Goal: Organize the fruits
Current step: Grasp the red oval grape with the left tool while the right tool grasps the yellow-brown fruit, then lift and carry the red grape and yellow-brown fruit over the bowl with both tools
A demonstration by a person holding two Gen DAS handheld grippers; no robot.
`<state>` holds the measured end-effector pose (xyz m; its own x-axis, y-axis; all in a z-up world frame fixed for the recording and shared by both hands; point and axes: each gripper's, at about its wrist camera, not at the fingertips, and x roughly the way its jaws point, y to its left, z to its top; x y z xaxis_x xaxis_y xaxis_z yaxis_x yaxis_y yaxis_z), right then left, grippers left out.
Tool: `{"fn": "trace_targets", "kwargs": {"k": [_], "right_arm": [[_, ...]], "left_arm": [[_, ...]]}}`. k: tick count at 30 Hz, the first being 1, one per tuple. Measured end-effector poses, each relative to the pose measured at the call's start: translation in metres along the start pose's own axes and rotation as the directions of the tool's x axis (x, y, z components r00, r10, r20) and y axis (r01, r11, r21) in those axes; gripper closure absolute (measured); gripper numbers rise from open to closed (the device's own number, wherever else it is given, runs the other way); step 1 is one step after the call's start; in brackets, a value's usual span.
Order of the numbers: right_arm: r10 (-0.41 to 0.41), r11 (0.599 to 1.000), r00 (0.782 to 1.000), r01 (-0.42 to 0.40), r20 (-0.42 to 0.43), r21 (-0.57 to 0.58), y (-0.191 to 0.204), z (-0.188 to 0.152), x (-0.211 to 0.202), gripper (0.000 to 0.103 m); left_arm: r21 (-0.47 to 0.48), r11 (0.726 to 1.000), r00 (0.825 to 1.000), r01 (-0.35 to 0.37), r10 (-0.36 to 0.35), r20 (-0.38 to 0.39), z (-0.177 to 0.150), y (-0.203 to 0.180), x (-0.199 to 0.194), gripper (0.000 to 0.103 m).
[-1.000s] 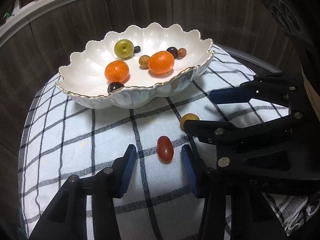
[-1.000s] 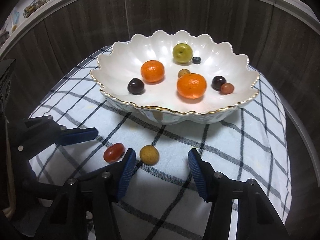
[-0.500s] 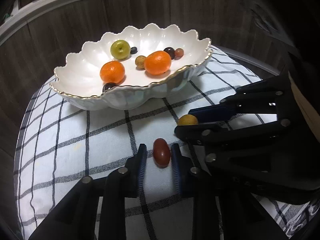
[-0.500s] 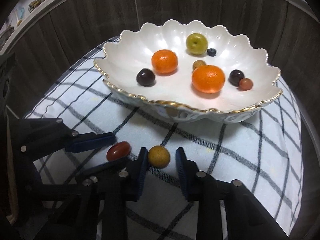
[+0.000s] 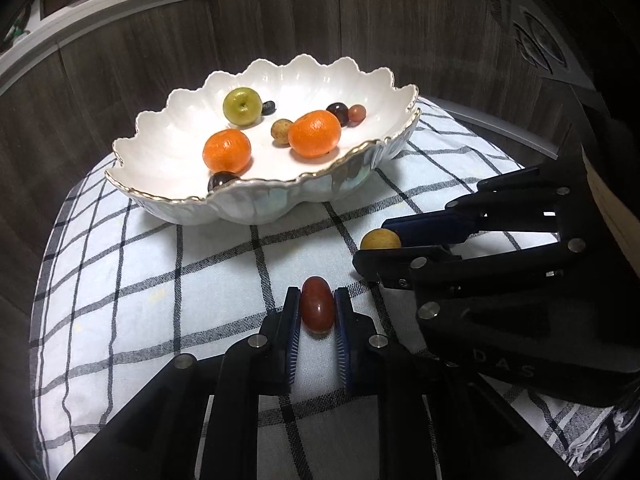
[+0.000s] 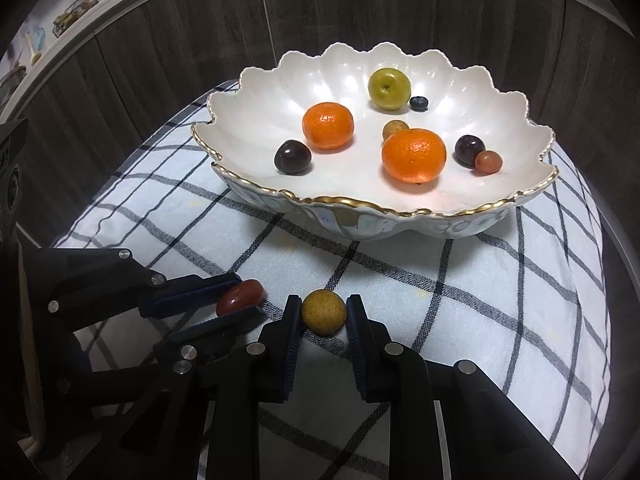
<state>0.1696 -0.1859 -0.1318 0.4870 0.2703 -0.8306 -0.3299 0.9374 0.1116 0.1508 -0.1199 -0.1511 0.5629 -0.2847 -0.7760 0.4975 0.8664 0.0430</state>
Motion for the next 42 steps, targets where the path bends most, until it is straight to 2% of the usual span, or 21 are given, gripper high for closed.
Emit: {"fn": "trace_targets", "kwargs": {"k": [15, 25, 42], "right_arm": [[-0.041, 0.999, 0.998, 0.040, 0.056, 0.029, 0.006, 0.000, -0.037, 0.079], [-0.067, 0.997, 0.993, 0.063, 0.093, 0.043, 0.012, 0.003, -0.059, 0.079], [-0.116, 0.990, 0.985, 0.105, 0.130, 0.091, 0.016, 0.029, -0.074, 0.079]], "left_arm": [[0.000, 1.000, 0.998, -0.020, 0.020, 0.061, 0.005, -0.004, -0.034, 0.086], [-0.027, 0.999, 0.997, -0.024, 0.026, 0.070, 0.009, 0.000, -0.048, 0.085], [-0.130, 0.990, 0.995, -0.045, 0.056, 0.080, 0.034, 0.037, -0.059, 0.085]]}}
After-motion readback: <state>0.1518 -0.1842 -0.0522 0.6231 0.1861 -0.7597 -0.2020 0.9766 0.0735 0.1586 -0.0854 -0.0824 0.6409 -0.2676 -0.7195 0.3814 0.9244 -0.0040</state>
